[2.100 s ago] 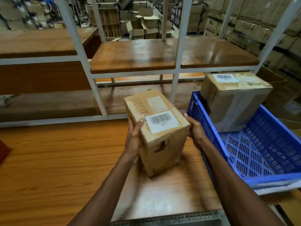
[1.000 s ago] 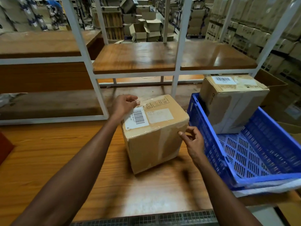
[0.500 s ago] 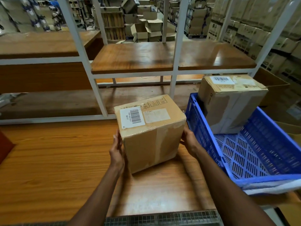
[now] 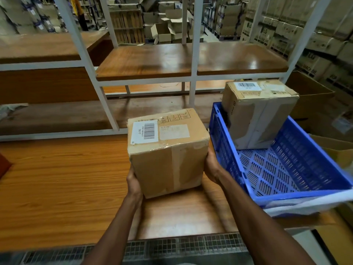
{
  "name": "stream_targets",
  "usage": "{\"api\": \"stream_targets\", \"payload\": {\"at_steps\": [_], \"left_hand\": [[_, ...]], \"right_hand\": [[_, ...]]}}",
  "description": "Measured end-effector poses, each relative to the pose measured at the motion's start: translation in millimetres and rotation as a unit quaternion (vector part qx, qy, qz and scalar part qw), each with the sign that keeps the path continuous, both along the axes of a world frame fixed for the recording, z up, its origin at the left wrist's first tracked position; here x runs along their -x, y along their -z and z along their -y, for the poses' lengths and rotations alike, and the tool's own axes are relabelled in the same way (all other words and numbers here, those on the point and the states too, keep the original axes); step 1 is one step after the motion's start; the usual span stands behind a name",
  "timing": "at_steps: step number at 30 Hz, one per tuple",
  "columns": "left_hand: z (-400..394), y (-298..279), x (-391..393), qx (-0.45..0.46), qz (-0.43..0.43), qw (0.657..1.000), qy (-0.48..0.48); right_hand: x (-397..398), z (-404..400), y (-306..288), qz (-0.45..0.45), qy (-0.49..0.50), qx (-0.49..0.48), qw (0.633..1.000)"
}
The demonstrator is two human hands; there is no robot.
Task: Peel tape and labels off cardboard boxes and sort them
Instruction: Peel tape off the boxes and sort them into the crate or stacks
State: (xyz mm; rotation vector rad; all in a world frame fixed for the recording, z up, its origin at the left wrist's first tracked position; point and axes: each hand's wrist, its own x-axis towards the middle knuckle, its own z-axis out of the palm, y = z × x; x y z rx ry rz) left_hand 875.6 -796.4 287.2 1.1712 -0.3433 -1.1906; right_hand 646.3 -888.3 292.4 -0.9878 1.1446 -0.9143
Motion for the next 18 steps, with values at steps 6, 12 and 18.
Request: {"api": "stream_targets", "payload": {"at_steps": [6,12,18], "left_hand": [[-25,-33,22,0.059,0.052,0.996,0.04],[-51,-55,10,0.093,0.169,0.98,0.053],[-88,-90,9,0.111,0.194,0.971,0.083]], "right_hand": [[17,-29,-27,0.032,-0.016,0.037,0.999],[28,-74,-60,0.053,0.004,0.059,0.997],[36,-137,-94,0.104,0.046,0.063,0.992]]}}
